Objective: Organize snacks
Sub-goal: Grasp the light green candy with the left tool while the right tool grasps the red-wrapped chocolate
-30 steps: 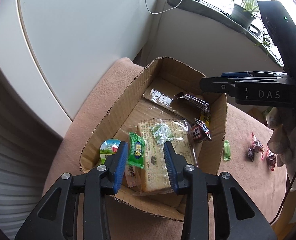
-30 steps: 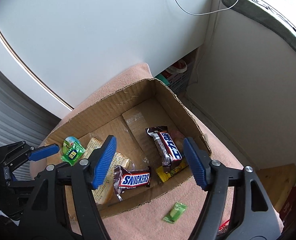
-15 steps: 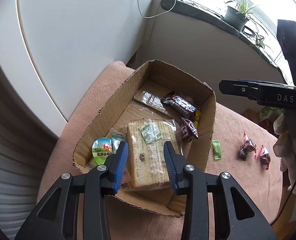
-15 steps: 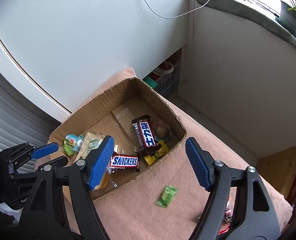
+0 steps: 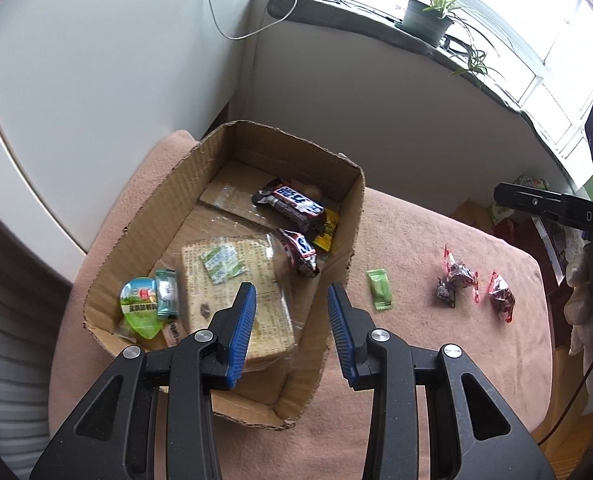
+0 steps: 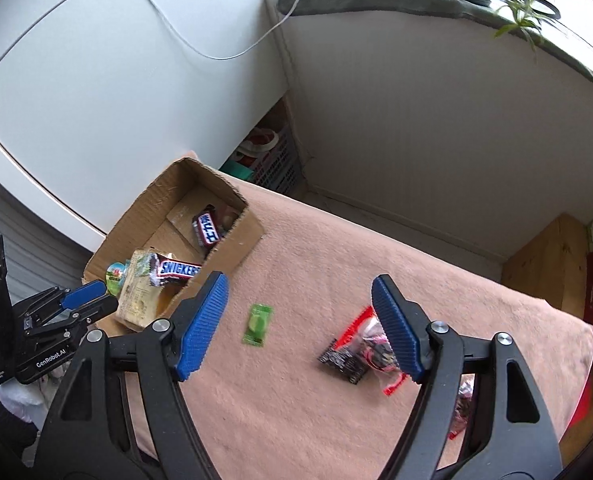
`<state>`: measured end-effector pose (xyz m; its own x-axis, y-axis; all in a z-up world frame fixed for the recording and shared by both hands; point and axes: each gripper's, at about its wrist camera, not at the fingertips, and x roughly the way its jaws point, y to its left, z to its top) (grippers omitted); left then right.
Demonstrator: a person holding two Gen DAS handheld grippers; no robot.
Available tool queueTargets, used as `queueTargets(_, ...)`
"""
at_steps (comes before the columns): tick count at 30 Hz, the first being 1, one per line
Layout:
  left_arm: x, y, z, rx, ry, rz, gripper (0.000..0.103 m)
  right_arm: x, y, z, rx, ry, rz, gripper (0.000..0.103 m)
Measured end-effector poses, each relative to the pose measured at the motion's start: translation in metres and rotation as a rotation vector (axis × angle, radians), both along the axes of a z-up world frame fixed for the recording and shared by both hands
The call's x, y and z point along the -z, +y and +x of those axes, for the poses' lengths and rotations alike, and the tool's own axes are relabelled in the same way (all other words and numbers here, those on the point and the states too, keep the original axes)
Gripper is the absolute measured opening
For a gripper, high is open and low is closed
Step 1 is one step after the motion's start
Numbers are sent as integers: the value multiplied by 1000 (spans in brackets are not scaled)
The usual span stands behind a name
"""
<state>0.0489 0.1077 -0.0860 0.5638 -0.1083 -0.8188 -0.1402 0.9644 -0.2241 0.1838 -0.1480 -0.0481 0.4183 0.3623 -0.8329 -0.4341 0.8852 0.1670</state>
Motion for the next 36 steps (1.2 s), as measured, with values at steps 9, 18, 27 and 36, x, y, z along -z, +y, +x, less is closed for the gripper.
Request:
queueTargets(9,4,-42,15,110,12,-16,36,30,-94,-7,198,80,8,77)
queueTargets(18,16,-79,30,207,51,-33,36,65,-135,-7,231,146,-29,77)
queueTargets(27,47,-103,52,217,136,-56,36,95,-143,-2,173,191,-94,77)
queueTargets(36,76,-116,79,168,196,-1,36,111,-139,9,63,187,-185,77)
